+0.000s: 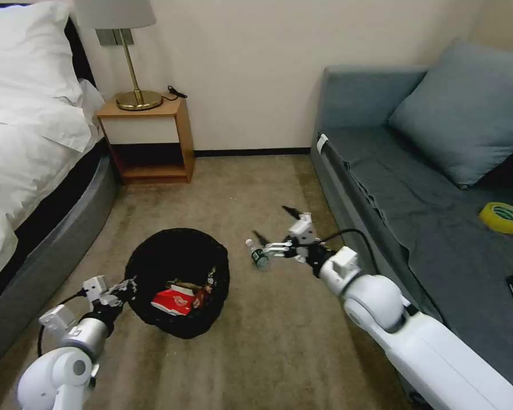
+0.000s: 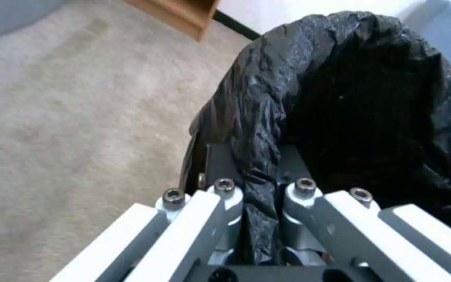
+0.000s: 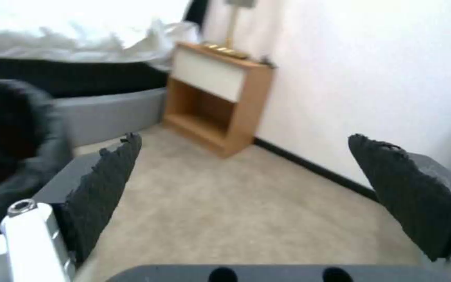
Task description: Pick up the trash bin, then pick up the garbage on the floor and place it into the trash bin.
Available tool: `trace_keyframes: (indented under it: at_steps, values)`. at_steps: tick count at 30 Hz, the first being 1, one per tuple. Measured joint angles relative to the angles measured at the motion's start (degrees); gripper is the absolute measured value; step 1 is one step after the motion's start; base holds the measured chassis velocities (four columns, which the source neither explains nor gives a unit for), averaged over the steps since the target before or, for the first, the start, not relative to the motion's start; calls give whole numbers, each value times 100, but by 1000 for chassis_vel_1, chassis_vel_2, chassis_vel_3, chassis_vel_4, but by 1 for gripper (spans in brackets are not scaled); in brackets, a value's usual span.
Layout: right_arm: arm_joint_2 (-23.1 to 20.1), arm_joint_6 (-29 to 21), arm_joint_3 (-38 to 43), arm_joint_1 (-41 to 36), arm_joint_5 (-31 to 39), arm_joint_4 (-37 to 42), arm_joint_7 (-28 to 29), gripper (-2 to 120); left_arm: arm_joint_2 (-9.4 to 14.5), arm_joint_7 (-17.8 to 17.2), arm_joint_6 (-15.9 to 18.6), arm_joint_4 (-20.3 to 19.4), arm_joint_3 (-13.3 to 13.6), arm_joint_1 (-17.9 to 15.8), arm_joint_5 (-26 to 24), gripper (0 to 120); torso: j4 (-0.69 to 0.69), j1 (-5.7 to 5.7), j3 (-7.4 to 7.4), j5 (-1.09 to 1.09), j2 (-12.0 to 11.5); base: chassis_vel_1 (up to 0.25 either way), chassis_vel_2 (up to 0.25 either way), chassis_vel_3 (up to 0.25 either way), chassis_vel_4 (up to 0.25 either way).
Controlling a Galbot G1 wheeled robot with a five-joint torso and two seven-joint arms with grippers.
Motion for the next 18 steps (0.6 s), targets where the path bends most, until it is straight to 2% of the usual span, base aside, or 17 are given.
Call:
trace_keyframes:
  at_steps: [3,5,7,11,12,15,18]
  values:
    - [113,-16,315,-332,-148,169,84,100,-11,-1,0,-72,-90,66,18,4,0,0,0,1,0,0,0,0,0]
    - [356,-43,818,-936,-429,422,34,100,-33,-5,-14,-104,-200,138,27,4,0,0,0,0,0,0,0,0,0]
    - [430,-35,915,-1075,-484,460,-2,100,-41,-6,-16,-104,-229,149,27,4,-1,0,0,-1,0,0,0,0,0]
    - [1090,138,1430,-1942,-893,670,-236,100,-92,16,-12,-104,-498,209,-63,4,0,0,0,0,0,0,0,0,0]
    - [1090,138,1430,-1942,-893,670,-236,100,-92,16,-12,-104,-498,209,-63,4,0,0,0,0,0,0,0,0,0]
    - [1585,274,1721,-2356,-1152,797,-407,100,-85,12,6,-92,-561,194,-128,4,0,0,0,0,0,0,0,0,0]
    - [1710,339,1792,-2473,-1227,835,-470,100,-76,4,20,-93,-548,183,-150,4,0,0,0,0,0,0,0,0,0]
